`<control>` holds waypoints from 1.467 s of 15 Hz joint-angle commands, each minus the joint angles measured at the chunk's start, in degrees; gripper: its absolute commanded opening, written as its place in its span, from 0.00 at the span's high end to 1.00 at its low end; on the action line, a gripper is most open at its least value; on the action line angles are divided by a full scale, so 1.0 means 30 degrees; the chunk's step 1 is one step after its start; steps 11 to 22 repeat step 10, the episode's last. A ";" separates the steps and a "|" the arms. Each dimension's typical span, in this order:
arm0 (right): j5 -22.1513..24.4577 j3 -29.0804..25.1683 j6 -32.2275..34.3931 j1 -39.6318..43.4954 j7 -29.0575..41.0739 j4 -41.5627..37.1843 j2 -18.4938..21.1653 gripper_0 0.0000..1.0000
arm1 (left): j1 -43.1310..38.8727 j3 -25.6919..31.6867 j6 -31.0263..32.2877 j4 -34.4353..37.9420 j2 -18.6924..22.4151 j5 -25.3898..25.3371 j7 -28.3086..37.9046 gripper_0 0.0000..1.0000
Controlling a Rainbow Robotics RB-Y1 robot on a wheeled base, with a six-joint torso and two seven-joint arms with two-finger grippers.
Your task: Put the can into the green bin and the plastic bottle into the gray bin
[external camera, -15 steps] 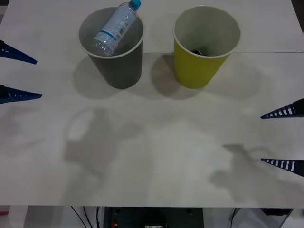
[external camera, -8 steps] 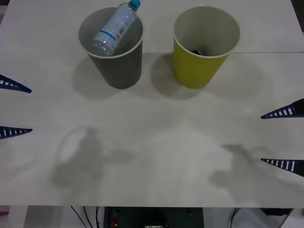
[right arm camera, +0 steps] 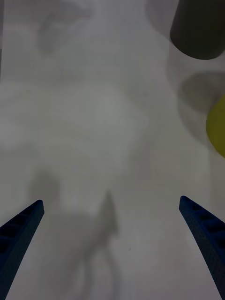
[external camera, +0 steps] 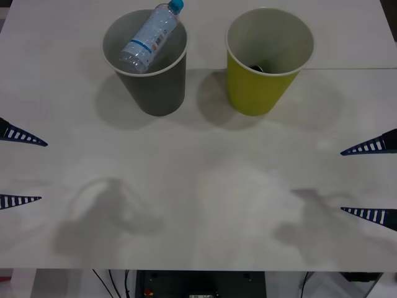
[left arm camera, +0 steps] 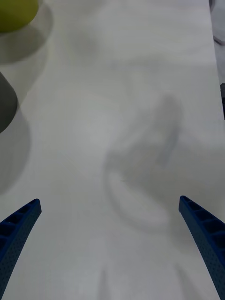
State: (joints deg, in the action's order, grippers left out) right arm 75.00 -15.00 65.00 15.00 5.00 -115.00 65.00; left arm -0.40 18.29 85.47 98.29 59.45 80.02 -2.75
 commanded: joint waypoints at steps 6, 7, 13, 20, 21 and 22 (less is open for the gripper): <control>0.0000 0.0000 0.0000 0.0000 0.0000 0.0000 0.0000 0.00 | -0.0188 0.0201 0.0367 -0.0008 -0.0951 0.0690 -0.0927 0.00; 0.0000 0.0000 0.0000 0.0000 0.0000 0.0000 0.0000 0.00 | -0.0188 0.0201 0.0367 -0.0008 -0.0951 0.0690 -0.0927 0.00; 0.0000 0.0000 0.0000 0.0000 0.0000 0.0000 0.0000 0.00 | -0.0188 0.0201 0.0367 -0.0008 -0.0951 0.0690 -0.0927 0.00; 0.0000 0.0000 0.0000 0.0000 0.0000 0.0000 0.0000 0.00 | -0.0188 0.0201 0.0367 -0.0008 -0.0951 0.0690 -0.0927 0.00; 0.0000 0.0000 0.0000 0.0000 0.0000 0.0000 0.0000 0.00 | -0.0188 0.0201 0.0367 -0.0008 -0.0951 0.0690 -0.0927 0.00; 0.0000 0.0000 0.0000 0.0000 0.0000 0.0000 0.0000 0.00 | -0.0188 0.0201 0.0367 -0.0008 -0.0951 0.0690 -0.0927 0.00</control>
